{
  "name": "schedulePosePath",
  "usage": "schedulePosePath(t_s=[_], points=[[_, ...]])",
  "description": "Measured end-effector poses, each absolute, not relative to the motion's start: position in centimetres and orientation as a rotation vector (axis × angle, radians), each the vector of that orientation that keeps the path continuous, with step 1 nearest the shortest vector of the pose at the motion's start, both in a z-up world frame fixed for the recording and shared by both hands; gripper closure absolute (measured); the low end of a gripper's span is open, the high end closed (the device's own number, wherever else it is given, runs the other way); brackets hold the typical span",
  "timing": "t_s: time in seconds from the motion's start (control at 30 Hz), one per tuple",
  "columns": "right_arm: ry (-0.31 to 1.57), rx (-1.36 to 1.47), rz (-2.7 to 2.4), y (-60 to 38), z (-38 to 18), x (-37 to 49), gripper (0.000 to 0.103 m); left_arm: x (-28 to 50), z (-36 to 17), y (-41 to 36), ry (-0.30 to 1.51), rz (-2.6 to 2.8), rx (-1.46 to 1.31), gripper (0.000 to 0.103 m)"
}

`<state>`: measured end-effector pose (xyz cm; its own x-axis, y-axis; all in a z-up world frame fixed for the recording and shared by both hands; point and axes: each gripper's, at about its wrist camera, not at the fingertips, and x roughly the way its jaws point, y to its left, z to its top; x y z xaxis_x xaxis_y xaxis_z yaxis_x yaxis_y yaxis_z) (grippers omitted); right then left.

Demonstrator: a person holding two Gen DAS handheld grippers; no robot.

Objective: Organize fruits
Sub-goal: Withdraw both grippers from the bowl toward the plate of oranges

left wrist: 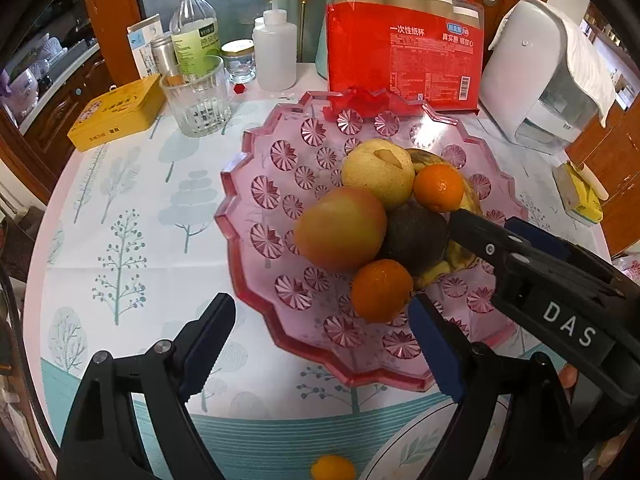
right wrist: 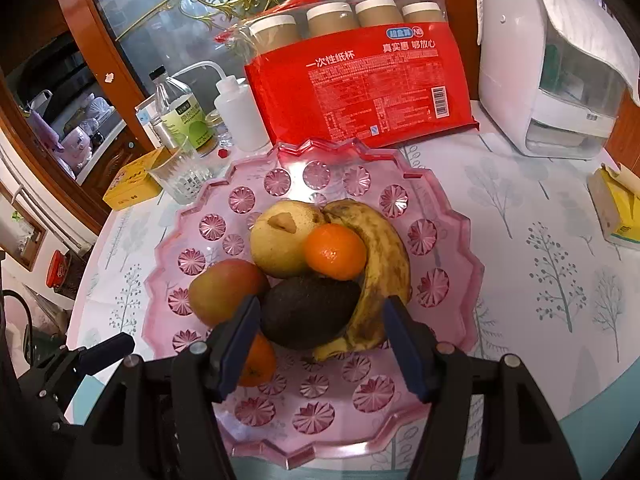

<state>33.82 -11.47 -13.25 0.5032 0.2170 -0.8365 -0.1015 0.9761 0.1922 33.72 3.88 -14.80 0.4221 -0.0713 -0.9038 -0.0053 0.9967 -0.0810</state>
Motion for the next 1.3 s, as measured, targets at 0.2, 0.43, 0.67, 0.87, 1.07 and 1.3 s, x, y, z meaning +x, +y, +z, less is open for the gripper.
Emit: schedulePosePath(t_s=[0.2,0.43,0.67,0.87,1.07,1.3], points=[[1.027,0.126,0.189,-11.3,-12.0,33.0,0.039,32.8,-13.3,4.4,1.115,-0.037,-0.068,0.016],[0.999,0.13,0.187,-11.2,-9.1,31.2,0.039,31.3,-10.8,4.4,1.081,-0.05,-0.049,0.016],[0.957,0.127,0.177,-11.2,-5.6,28.2,0.039,28.6,-8.1,4.3,1.037,-0.081,-0.039,0.016],[0.921,0.107,0.153,-11.4,-2.9,24.8,0.039,25.7,-6.1,4.5,1.011,-0.124,-0.051,0.016],[0.892,0.105,0.11,-12.3,-0.9,20.8,0.039,22.7,-4.7,4.5,0.987,-0.177,-0.037,0.016],[0.877,0.099,0.051,-13.7,0.1,16.4,0.039,20.0,-3.6,4.3,0.96,-0.229,-0.014,0.015]])
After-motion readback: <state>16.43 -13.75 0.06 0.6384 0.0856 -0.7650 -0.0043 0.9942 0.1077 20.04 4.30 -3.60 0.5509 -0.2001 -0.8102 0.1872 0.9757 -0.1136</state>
